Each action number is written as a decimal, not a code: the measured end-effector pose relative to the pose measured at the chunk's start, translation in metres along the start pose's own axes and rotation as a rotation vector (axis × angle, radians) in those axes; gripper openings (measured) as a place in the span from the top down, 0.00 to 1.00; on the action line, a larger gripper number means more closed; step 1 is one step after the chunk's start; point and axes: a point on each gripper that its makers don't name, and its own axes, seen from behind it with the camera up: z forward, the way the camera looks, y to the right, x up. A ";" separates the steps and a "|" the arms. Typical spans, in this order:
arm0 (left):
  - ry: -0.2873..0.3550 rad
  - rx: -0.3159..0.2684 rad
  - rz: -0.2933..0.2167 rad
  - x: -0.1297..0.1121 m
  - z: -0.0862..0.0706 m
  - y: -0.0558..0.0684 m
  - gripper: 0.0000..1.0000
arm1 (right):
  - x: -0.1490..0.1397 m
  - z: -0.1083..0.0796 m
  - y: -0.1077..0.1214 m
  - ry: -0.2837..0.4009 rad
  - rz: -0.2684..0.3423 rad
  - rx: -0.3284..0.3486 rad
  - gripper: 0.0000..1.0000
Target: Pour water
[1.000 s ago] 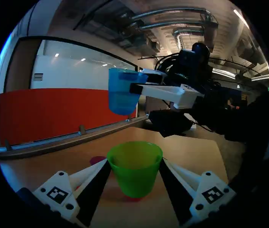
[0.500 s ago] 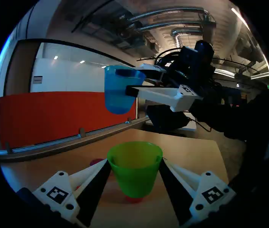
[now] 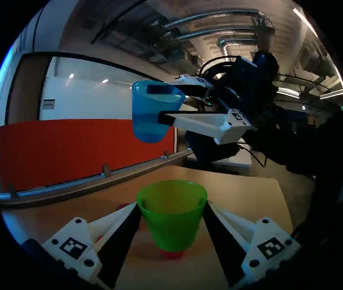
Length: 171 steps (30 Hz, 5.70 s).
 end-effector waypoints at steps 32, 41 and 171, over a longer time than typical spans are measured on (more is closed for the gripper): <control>0.023 0.005 0.009 0.012 -0.001 0.006 0.14 | 0.011 0.003 0.005 -0.023 -0.266 -0.002 0.09; 0.024 0.007 0.005 0.012 -0.001 0.004 0.14 | 0.009 0.003 0.007 -0.040 -0.336 -0.006 0.09; 0.031 0.004 0.022 0.014 -0.002 0.009 0.15 | 0.043 0.009 0.027 -0.034 -0.741 -0.093 0.09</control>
